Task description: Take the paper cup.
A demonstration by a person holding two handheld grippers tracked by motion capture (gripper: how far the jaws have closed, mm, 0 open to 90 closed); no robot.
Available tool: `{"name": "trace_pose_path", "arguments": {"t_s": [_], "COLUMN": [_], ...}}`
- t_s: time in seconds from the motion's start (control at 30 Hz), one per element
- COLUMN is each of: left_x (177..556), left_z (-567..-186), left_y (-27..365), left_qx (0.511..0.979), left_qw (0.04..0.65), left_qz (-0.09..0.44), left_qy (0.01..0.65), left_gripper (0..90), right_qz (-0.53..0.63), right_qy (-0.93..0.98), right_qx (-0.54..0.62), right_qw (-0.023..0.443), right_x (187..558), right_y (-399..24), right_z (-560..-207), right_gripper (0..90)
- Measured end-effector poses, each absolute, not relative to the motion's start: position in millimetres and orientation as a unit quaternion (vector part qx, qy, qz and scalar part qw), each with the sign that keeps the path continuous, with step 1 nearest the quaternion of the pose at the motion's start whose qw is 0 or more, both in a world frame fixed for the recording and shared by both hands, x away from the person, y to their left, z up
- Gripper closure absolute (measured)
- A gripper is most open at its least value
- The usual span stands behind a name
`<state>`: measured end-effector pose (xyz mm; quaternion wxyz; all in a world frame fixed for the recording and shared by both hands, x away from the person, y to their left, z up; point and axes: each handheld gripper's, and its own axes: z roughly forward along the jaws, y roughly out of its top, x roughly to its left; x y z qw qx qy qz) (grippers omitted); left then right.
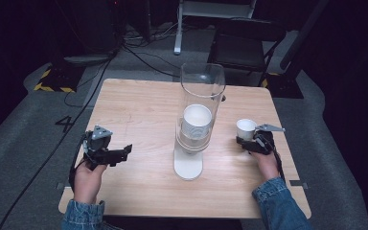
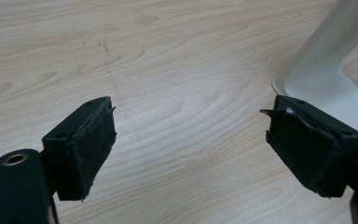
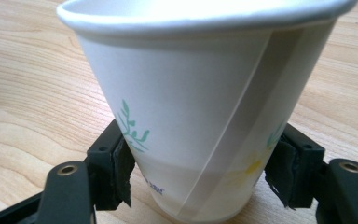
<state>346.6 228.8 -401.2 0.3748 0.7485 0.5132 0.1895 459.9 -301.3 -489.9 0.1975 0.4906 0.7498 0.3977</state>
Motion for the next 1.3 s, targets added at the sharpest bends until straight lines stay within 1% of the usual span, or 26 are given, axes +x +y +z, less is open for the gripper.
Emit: {"name": "trace_pose_path", "arguments": {"t_s": [0.47, 0.6, 0.77, 0.87, 0.97, 1.07, 1.3], "left_x": [350.1, 350.7, 351.6, 351.9, 352.4, 352.4, 351.1], "left_z": [-402.4, -402.5, -401.8, -401.5, -401.3, -401.2, -401.5], "left_y": [226.7, 225.4, 226.0, 226.4, 226.7, 226.9, 225.3], "left_qx": [0.752, 0.751, 0.752, 0.75, 0.749, 0.75, 0.758], "left_qw": [0.372, 0.373, 0.373, 0.376, 0.376, 0.376, 0.37], "left_qz": [0.187, 0.184, 0.185, 0.184, 0.185, 0.184, 0.186], "left_qy": [0.512, 0.512, 0.51, 0.512, 0.513, 0.512, 0.504], "left_gripper": [15.5, 15.5, 15.5, 15.5, 15.5, 15.5, 15.5], "right_qz": [0.37, 0.365, 0.372, 0.374, 0.383, 0.386, 0.417], "right_qy": [0.769, 0.767, 0.762, 0.761, 0.755, 0.753, 0.737], "right_qx": [0.488, 0.491, 0.495, 0.496, 0.499, 0.499, 0.492], "right_qw": [0.184, 0.194, 0.191, 0.187, 0.185, 0.186, 0.201], "right_x": [459.6, 459.3, 457.9, 453.8, 448.1, 441.1, 424.7], "right_y": [-300.5, -301.5, -304.2, -306.9, -310.4, -314.2, -323.9], "right_z": [-494.6, -494.2, -491.4, -486.1, -479.0, -471.2, -452.3], "right_gripper": [31.2, 25.3, 14.8, 13.9, 8.8, 7.2, 7.1]}}
